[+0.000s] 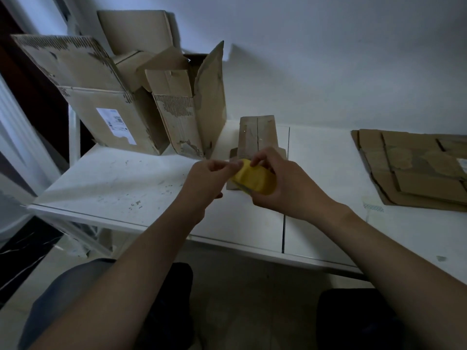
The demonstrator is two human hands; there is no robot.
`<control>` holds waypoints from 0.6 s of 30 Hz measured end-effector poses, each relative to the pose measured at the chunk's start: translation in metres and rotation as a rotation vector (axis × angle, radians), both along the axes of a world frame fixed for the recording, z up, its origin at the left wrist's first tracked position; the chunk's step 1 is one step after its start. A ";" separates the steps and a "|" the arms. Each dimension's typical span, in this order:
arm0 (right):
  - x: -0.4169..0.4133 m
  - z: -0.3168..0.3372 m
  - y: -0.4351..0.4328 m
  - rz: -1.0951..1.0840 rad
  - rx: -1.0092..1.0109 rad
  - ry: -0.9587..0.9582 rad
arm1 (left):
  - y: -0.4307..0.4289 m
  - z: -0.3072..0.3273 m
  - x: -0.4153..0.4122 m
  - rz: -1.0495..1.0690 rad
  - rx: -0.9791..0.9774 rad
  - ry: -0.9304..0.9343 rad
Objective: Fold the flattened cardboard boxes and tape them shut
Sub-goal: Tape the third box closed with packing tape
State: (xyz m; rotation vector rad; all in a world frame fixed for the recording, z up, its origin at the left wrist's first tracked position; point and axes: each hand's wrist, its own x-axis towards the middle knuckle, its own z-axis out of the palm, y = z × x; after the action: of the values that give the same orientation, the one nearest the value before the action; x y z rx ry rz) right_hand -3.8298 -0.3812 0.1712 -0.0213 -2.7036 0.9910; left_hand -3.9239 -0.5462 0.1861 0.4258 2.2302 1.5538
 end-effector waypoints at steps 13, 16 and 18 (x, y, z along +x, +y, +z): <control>0.015 0.013 0.033 0.100 0.047 0.054 | 0.015 -0.004 -0.004 0.059 0.041 0.045; 0.014 0.016 0.045 0.096 0.105 0.072 | 0.021 -0.003 -0.004 0.083 0.056 0.077; 0.014 0.019 0.053 0.079 0.136 0.046 | 0.021 0.000 -0.009 0.116 0.091 0.072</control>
State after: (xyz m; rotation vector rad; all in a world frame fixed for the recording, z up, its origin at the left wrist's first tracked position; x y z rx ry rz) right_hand -3.8162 -0.3280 0.1902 0.1337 -2.7419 0.8164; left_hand -3.9325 -0.5251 0.1856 0.3906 2.2811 1.7300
